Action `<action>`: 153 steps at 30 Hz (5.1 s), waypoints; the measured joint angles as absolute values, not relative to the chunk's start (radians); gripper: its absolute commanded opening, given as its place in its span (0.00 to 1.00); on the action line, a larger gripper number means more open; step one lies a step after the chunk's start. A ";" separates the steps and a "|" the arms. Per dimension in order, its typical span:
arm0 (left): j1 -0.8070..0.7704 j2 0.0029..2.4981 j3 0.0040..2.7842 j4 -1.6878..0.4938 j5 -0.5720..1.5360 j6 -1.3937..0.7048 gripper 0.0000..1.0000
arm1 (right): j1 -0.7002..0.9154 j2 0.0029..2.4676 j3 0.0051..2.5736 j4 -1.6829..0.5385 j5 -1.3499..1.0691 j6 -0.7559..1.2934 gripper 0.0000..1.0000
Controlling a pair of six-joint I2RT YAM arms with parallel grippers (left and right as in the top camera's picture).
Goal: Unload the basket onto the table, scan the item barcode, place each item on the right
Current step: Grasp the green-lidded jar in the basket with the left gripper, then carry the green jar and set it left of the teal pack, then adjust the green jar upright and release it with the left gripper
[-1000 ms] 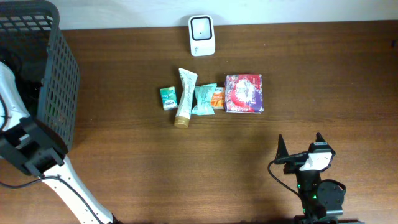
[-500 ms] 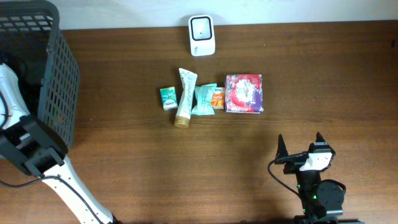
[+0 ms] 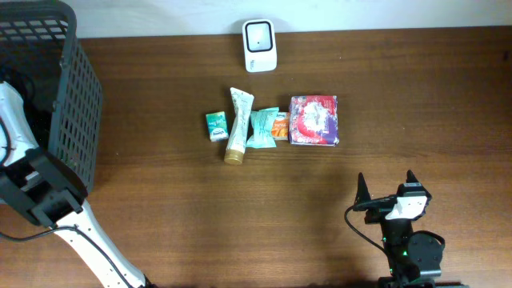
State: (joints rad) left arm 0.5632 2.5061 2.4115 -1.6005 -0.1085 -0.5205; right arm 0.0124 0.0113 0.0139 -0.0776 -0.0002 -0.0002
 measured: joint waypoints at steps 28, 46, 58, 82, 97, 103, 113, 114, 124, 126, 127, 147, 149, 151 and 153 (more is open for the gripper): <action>0.534 2.215 3.124 -1.665 0.333 -0.487 0.70 | 0.012 0.011 0.014 -0.078 0.000 0.001 0.99; 0.003 2.212 3.039 -1.659 0.164 -0.486 0.69 | 0.012 0.011 0.014 -0.078 -0.001 0.001 0.99; -0.144 2.209 2.478 -1.413 -0.012 -0.456 0.78 | 0.012 0.011 0.014 -0.078 0.000 0.001 0.99; -0.249 2.207 1.784 -1.234 -0.048 -0.723 0.91 | 0.012 0.011 0.014 -0.078 0.000 0.000 0.99; -0.249 2.207 1.694 -1.181 -0.062 -0.754 0.59 | 0.012 0.011 0.014 -0.078 0.000 0.001 0.99; -0.249 2.207 1.742 -1.282 -0.064 -0.726 0.54 | 0.012 0.011 0.014 -0.078 0.000 0.000 0.99; -0.249 2.207 2.030 -1.468 -0.060 -0.639 0.58 | 0.012 0.011 0.014 -0.078 0.000 0.001 0.99; -0.249 2.207 2.030 -1.467 -0.051 -0.635 0.57 | 0.012 0.011 0.014 -0.078 0.000 0.000 0.99; -0.249 2.207 2.030 -1.374 -0.029 -0.628 0.48 | 0.012 0.011 0.014 -0.078 0.000 0.001 0.99; -0.249 2.207 2.030 -1.360 -0.035 -0.628 0.46 | 0.012 0.011 0.014 -0.078 0.000 0.001 0.99; -0.249 2.207 2.030 -1.357 -0.035 -0.628 0.49 | 0.012 0.011 0.014 -0.078 0.000 0.001 0.99; -0.097 2.207 2.030 -1.426 0.377 -0.621 0.45 | 0.012 0.011 0.014 -0.078 0.000 0.000 0.99; -0.077 2.207 2.030 -1.402 0.342 -0.638 0.48 | 0.012 0.011 0.014 -0.078 0.000 0.000 0.99; -0.067 2.207 2.030 -1.377 0.319 -0.672 0.48 | 0.012 0.011 0.014 -0.078 0.000 0.000 0.99; -0.067 2.207 2.030 -1.340 0.303 -0.716 0.47 | 0.012 0.011 0.014 -0.078 -0.001 0.000 0.99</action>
